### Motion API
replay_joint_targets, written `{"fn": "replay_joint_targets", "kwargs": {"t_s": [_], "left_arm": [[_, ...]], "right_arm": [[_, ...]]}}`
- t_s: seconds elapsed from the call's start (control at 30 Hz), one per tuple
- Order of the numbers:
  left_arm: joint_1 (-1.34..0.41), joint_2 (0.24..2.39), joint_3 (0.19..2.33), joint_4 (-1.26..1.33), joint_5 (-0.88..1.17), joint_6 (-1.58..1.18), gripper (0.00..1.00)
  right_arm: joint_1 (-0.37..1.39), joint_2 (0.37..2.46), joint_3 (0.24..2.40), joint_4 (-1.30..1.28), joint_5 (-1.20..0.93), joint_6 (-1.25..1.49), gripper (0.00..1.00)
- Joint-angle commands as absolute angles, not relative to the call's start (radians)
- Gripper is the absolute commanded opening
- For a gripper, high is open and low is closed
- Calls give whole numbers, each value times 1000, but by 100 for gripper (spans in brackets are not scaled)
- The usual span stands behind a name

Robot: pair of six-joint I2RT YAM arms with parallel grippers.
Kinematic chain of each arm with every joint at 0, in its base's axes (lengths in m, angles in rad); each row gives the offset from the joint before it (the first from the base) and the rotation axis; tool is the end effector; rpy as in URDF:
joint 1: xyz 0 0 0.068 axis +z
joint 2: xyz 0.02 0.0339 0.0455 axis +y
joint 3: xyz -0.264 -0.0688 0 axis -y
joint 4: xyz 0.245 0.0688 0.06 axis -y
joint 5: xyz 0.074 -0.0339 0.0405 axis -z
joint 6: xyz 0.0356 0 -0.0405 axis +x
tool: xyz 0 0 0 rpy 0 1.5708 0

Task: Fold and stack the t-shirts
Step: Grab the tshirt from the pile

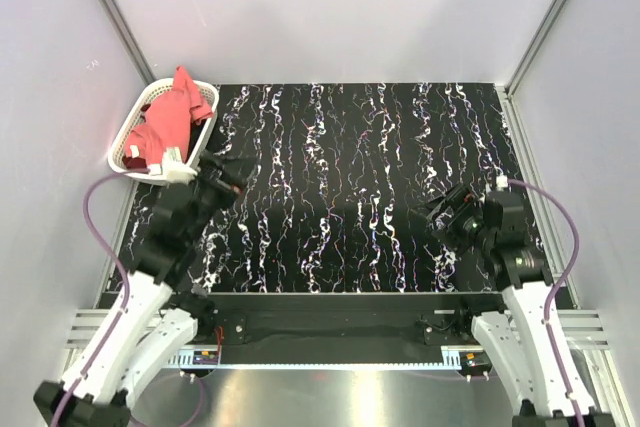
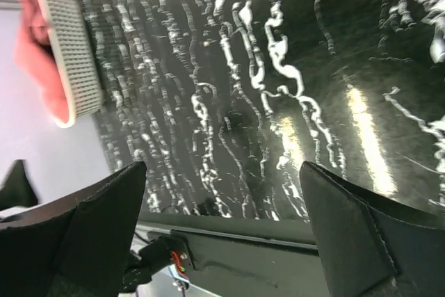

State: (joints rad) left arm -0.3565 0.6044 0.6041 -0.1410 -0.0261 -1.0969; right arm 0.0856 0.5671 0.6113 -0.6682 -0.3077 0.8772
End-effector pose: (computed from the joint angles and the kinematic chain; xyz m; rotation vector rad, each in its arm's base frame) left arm 0.1468 -0.0537 0.3080 -0.6811 1.6979 -1.0369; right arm 0.1256 0.0216 0.2630 0.7161 2.1864 0.8592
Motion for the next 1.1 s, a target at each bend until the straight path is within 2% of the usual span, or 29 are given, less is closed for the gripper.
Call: {"fn": "replay_joint_targets", "kwargs": {"t_s": [0.0,0.03,0.1,0.13,0.23,0.3,0.33,0.4,0.43,0.47,0.5,0.53,0.6,0.8,1.07], "left_arm": [[-318,742,793,-388,-270,-1034,99],[-249,823,872,-484,-276,-1048,99],[-126,903,931,-465,-114,-945,99],[-24,999,965,-393,78,-867,99],[124,1164,1062,-336,242,-838,99],[193,1303,1092,-240,305,-876,99],[246,1339,1100,-104,342,-887,99],[270,1472,1230,-125,261,-868,99],[275,1535,1300,-235,182,-800,99],[275,1596,1482,-305,152,-767,99],[275,1653,1565,-383,118,-744,98],[276,1768,1656,-516,50,-720,93],[275,1860,1834,-619,-30,-681,83],[279,2141,2222,-900,-153,-658,79],[256,2195,2169,-885,-219,-641,68]], "right_arm": [[83,708,760,-768,-201,738,100],[83,748,791,-806,-199,703,100],[83,877,886,-836,-238,658,100],[83,926,923,-888,-254,600,100],[81,1109,1069,-1015,-354,447,100],[80,1132,1098,-1016,-411,427,100],[80,1120,1103,-982,-423,420,100],[80,1101,1124,-966,-410,420,100],[78,1111,1138,-971,-407,398,100],[80,1126,1152,-980,-393,390,100],[78,1164,1182,-991,-384,384,100],[80,1186,1195,-1006,-374,371,100],[80,1233,1225,-1011,-364,362,100],[78,1273,1244,-971,-305,374,100],[75,1333,1244,-959,-291,397,100]]}}
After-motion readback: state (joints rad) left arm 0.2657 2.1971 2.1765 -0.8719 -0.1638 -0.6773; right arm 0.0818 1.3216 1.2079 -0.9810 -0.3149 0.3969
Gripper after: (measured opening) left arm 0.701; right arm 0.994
